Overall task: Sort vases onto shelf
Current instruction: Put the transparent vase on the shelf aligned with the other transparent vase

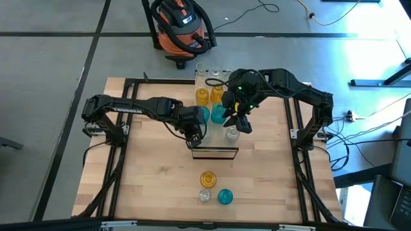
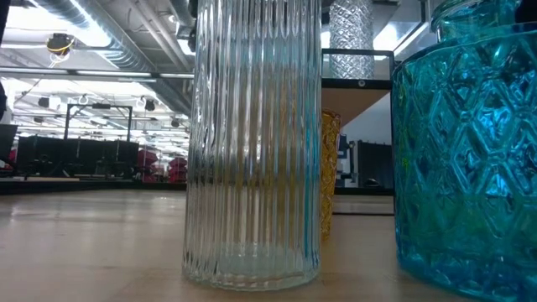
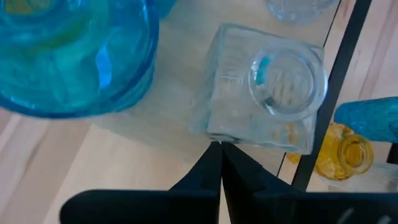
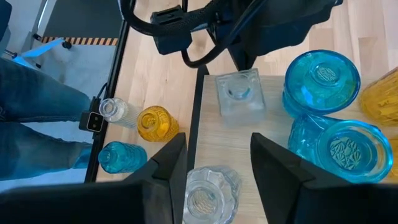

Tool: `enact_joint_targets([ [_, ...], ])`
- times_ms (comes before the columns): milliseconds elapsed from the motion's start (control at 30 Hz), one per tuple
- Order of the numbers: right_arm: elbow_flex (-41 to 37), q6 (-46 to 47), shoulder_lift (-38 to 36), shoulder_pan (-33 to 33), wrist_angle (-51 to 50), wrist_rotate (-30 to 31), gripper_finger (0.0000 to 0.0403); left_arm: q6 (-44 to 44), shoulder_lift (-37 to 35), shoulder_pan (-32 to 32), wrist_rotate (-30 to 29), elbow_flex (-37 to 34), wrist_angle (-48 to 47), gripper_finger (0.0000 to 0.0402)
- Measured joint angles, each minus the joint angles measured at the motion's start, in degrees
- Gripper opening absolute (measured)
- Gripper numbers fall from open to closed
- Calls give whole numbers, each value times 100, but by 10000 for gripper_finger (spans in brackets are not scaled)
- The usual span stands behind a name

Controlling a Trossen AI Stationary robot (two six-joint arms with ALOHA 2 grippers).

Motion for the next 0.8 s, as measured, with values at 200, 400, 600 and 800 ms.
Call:
enact_joint_targets([
  [200, 0, 0, 0, 0, 0, 4, 143, 118, 0, 0, -147, 0, 185, 0],
  [400, 0, 2, 0, 0, 0, 7, 143, 224, 45, 1, -101, 1, 395, 0],
  [600, 0, 2, -2, 0, -1, 9, 143, 236, 81, 0, 27, 2, 500, 0],
  [800, 0, 26, -2, 0, 0, 8, 143, 331, 81, 0, 1, 2, 686, 0],
])
